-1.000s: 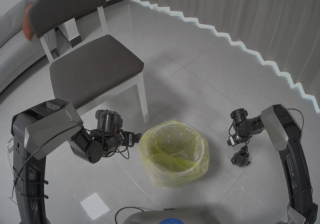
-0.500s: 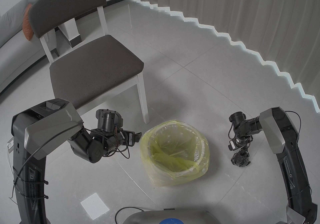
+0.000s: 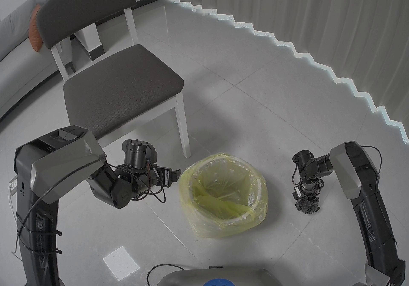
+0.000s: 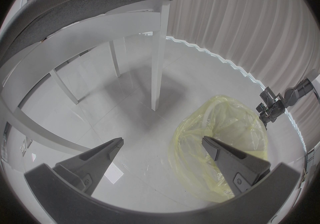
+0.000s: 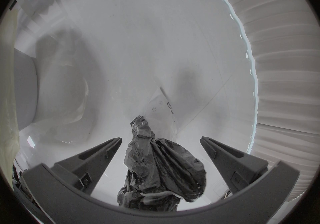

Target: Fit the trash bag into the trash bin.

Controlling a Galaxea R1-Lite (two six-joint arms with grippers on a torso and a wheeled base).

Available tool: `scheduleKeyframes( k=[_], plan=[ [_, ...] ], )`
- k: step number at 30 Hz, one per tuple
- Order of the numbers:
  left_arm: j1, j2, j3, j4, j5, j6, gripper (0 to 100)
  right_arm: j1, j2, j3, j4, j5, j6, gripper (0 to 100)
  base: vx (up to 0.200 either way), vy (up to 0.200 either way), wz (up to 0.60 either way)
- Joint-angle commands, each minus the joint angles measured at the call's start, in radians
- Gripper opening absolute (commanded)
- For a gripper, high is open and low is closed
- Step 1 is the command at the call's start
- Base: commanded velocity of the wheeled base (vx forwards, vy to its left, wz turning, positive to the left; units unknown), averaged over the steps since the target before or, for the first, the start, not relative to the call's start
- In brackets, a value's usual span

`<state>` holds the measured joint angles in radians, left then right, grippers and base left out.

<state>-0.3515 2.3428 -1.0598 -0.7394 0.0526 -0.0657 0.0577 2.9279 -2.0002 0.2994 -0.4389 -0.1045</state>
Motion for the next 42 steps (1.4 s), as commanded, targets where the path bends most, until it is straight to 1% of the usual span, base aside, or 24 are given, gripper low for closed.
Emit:
scheduleKeyframes(
  k=[1, 4, 5, 21, 27, 35, 42],
  plan=[
    [0.000, 0.000, 0.000, 0.000, 0.001, 0.000, 100, 0.001, 0.004, 0.000, 0.000, 0.000, 0.002, 100, 0.000, 0.000, 0.00],
    [0.000, -0.002, 0.001, 0.000, 0.001, 0.000, 100, 0.001, 0.004, 0.000, 0.000, 0.000, 0.002, 100, 0.000, 0.000, 0.00],
    [0.000, -0.002, 0.001, 0.000, 0.001, 0.000, 100, 0.001, 0.004, 0.000, 0.000, 0.000, 0.002, 0, 0.000, 0.000, 0.00],
    [0.002, -0.020, 0.007, -0.002, 0.001, -0.002, 100, 0.002, -0.012, 0.000, 0.000, 0.000, 0.002, 0, 0.000, 0.000, 0.00],
    [0.002, -0.056, 0.029, -0.002, 0.000, -0.003, 100, 0.007, -0.056, 0.000, -0.002, 0.002, 0.005, 0, 0.000, 0.000, 0.00],
    [0.006, -0.118, 0.064, -0.002, 0.001, -0.002, 100, 0.010, -0.145, 0.063, -0.003, 0.009, 0.015, 0, 0.000, 0.000, 0.00],
    [0.006, -0.234, 0.100, 0.018, 0.003, 0.000, 100, 0.013, -0.279, 0.173, -0.014, 0.011, 0.020, 0, 0.000, 0.000, 0.00]
  ],
)
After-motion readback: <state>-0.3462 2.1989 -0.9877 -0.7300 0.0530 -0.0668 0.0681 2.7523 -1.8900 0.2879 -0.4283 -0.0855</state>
